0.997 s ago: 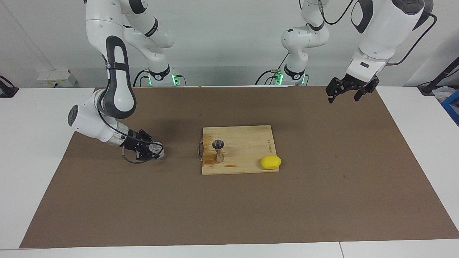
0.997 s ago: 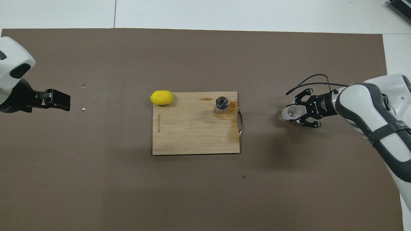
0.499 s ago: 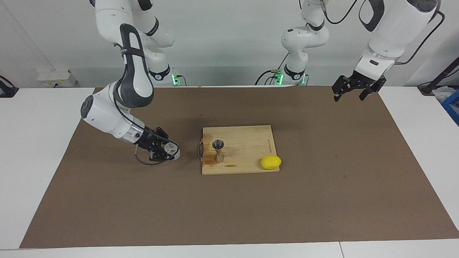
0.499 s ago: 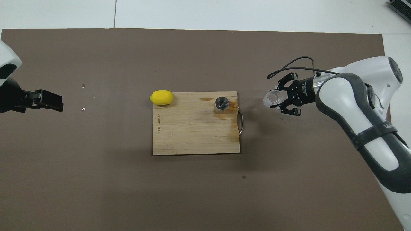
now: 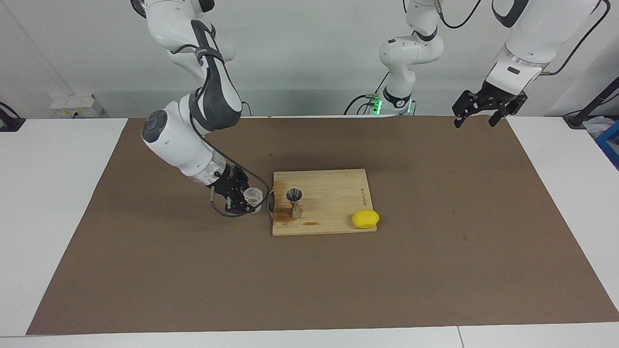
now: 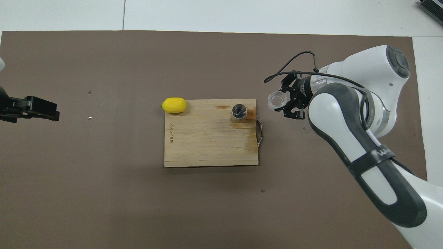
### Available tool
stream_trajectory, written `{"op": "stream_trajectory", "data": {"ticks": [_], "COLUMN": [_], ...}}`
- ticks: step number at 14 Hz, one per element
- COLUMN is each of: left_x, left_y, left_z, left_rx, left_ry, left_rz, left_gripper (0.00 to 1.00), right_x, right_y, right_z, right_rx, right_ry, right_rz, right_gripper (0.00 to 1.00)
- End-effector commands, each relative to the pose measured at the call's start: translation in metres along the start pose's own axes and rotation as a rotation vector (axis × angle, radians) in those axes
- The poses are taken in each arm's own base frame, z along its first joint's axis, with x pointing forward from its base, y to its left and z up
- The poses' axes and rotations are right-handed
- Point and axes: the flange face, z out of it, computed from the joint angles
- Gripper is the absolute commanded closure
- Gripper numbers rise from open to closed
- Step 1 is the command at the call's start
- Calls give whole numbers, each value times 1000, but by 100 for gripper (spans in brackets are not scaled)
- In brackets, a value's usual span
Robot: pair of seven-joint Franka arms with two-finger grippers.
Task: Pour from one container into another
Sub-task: 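Grasp the glass cup with the right gripper and lift it toward the metal cup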
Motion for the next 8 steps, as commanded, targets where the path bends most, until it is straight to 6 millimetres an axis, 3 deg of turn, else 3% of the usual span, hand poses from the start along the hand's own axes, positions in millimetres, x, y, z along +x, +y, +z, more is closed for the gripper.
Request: {"op": "stream_trajectory", "data": {"ticks": [1,5,8], "left_x": [-6,-9,-10], "left_y": [2,0,0], "left_z": [5,6,6], "left_rx": [-7,-6,-6], "left_ry": [-21,-30,-32], "left_rz": [13,7,7], "left_gripper": [0,0,0], "right_x": [-23,-66,-82], "right_y": [-9,-8,-4], "right_z": [2,11,17], "right_rx": [23,33,42], "right_ry": [33,92,149], "right_rz": [-27,-148,-221], "right_gripper": [100,100,100]}}
